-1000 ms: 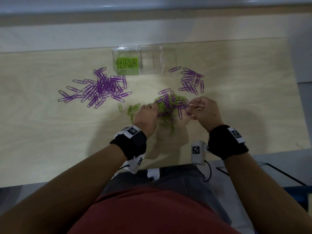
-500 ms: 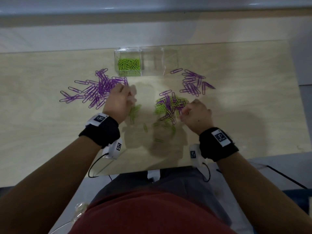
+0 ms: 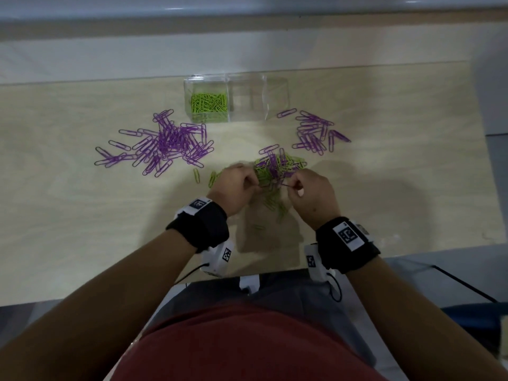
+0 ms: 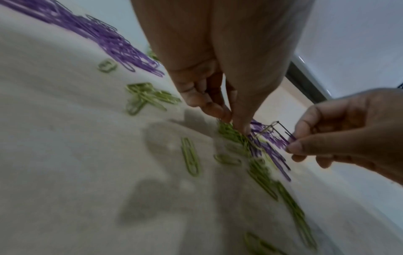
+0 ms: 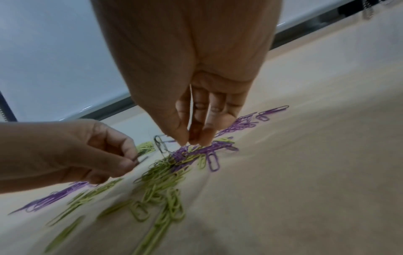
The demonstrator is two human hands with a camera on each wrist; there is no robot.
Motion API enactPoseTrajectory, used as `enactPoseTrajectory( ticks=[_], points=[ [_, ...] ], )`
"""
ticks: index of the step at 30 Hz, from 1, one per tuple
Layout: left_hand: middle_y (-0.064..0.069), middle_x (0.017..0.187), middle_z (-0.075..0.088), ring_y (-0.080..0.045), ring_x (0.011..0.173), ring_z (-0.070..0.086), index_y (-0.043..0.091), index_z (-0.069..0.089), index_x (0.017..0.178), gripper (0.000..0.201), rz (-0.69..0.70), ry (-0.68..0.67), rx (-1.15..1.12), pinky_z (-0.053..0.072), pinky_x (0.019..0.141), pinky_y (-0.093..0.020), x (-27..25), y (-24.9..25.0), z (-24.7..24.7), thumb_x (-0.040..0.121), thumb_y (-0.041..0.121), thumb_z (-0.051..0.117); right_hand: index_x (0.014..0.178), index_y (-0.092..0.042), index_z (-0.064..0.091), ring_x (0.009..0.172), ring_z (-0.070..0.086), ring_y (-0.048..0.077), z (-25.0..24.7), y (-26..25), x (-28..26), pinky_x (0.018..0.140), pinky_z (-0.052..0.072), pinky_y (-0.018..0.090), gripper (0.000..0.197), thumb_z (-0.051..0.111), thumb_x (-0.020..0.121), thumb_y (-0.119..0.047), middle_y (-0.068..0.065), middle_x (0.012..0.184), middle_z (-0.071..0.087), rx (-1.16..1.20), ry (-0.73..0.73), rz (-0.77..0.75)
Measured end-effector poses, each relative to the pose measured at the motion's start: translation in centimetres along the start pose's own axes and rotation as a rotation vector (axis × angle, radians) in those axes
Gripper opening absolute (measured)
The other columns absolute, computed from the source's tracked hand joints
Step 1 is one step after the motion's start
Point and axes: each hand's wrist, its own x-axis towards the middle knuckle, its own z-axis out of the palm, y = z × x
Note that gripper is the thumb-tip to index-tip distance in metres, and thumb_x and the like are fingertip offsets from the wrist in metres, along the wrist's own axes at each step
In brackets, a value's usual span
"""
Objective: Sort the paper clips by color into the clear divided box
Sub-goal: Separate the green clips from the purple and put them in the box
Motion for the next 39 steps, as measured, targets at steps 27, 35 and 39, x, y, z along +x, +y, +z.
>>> enactPoseTrajectory(
  ticks=[27,35,39],
  points=[
    [-0.010,0.112,0.052,-0.027,0.100,0.040,0.008,0.063,0.105,0.026,0.430,0.035,0.388,0.055,0.067,-0.042,0.4,-2.1,0.7,0.081,0.015,0.059,0.098,-0.005,0.064,0.080,0.058,0.034,4.7,0.0,-2.6,0.065,0.050,0.039,0.028,0.073,0.074,-0.016,0.015,0.100,0.056,-0.062,-0.127,-0.016],
    [-0.009,0.102,0.064,-0.027,0.092,0.043,0.015,0.072,0.095,0.018,0.541,0.036,0.443,0.048,0.078,-0.033,-2.3,-6.3,-1.8,0.085,0.019,0.057,0.096,-0.003,0.067,0.084,0.058,0.031,5.6,-1.8,-2.9,0.066,0.050,0.034,0.023,0.060,0.075,-0.009,0.014,0.095,0.056,0.008,-0.273,-0.246],
    [-0.015,0.114,0.054,-0.029,0.100,0.046,0.010,0.061,0.119,0.038,0.296,0.133,0.312,0.043,0.089,-0.036,-3.3,-6.5,-3.9,0.086,0.029,0.058,0.119,-0.001,0.058,0.108,0.051,0.031,4.8,-2.2,-1.5,0.090,0.047,0.037,0.048,0.072,0.074,-0.014,0.015,0.117,0.053,-0.031,-0.338,-0.247]
  ],
)
